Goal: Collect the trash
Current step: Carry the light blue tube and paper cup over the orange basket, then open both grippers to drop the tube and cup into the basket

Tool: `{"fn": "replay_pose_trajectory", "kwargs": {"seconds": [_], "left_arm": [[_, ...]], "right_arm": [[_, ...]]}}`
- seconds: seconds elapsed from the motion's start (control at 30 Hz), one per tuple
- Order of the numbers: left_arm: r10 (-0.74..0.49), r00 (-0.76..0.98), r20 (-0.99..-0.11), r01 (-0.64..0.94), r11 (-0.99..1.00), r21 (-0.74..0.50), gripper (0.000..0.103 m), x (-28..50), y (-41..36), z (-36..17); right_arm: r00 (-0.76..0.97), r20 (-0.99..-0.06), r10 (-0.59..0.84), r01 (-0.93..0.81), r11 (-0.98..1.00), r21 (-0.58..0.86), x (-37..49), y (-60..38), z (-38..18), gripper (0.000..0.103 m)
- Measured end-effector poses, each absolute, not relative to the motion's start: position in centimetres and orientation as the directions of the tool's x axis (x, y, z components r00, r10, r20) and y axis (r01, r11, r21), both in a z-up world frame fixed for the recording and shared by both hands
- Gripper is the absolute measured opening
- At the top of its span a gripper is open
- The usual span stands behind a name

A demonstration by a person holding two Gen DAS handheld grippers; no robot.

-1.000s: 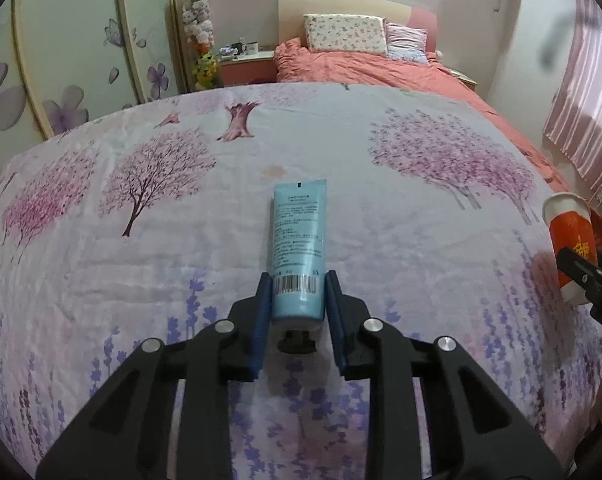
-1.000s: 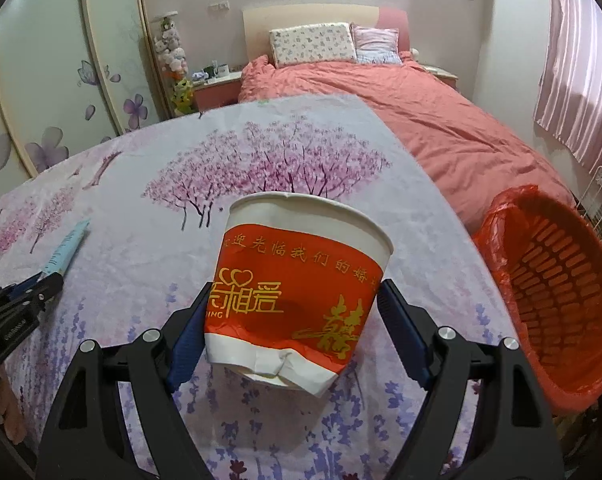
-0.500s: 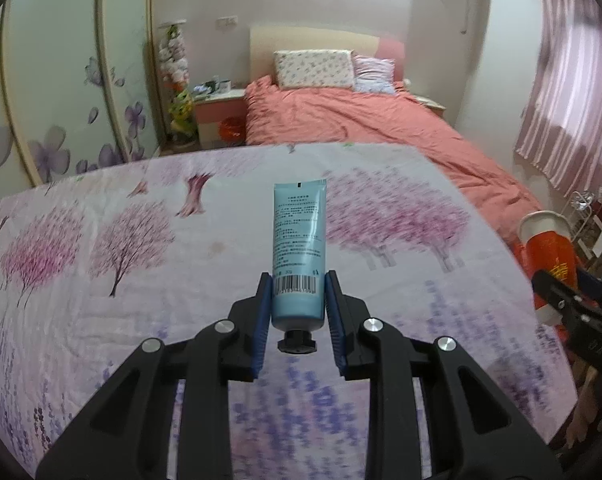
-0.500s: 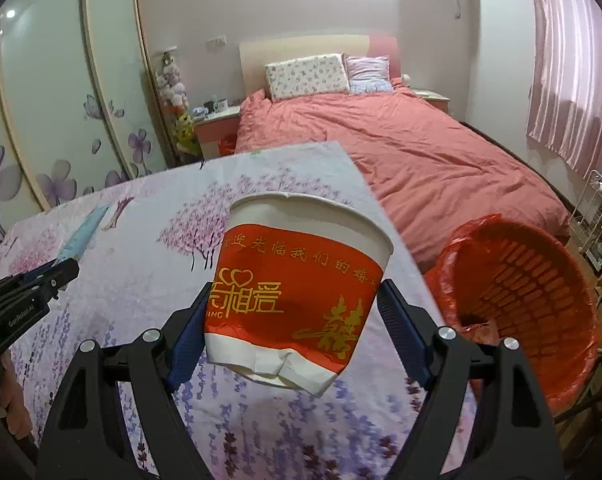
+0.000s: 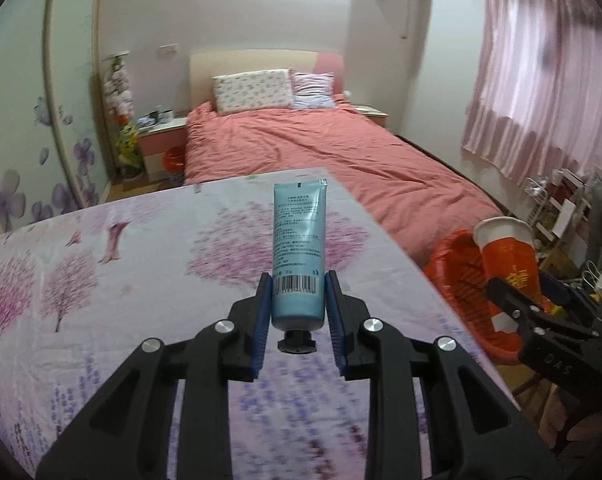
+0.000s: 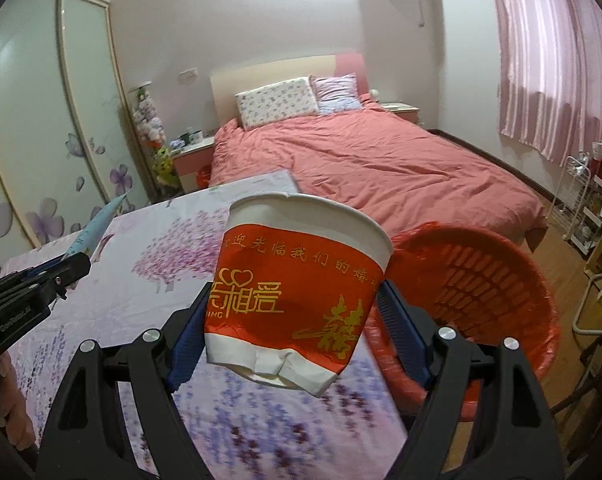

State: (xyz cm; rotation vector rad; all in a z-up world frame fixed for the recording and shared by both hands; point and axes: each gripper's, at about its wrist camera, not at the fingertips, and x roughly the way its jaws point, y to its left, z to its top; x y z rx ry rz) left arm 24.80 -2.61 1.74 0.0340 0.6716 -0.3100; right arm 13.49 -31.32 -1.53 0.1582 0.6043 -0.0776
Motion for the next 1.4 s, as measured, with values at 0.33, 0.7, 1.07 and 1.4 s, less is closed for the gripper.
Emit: {"fn": "replay_pose_trajectory", "kwargs": {"seconds": [0.33, 0.7, 1.07, 1.4], "left_arm": [[-0.378, 0.694, -0.612, 0.427, 0.901, -0.073, 0.026, 24.0, -10.3, 1.9], [-0.479, 0.592, -0.648, 0.556, 0.825, -0.101, 0.027, 24.4, -19.3, -0.3], [-0.499, 0.510, -0.701, 0.608, 0.785, -0.116, 0.028, 26.3, -25.7, -3.9], [-0.438, 0.532, -0.725, 0.555, 0.827, -0.092, 0.043, 27.5, -24.2, -5.5]], "right_arm": [[0.813, -0.570, -0.117, 0.228, 0.965, 0.129, 12.7, -36.3, -1.8, 0.080], [0.792, -0.580, -0.192, 0.339, 0.928, 0.156, 12.9, -42.5, -2.8, 0.080], [0.789, -0.593, -0.159, 0.377, 0.888, 0.263, 14.3, -47.8, -4.4, 0.082], [0.769, -0.625, -0.131, 0.413, 0.849, 0.330, 13.0, -49.1, -6.1, 0.086]]}}
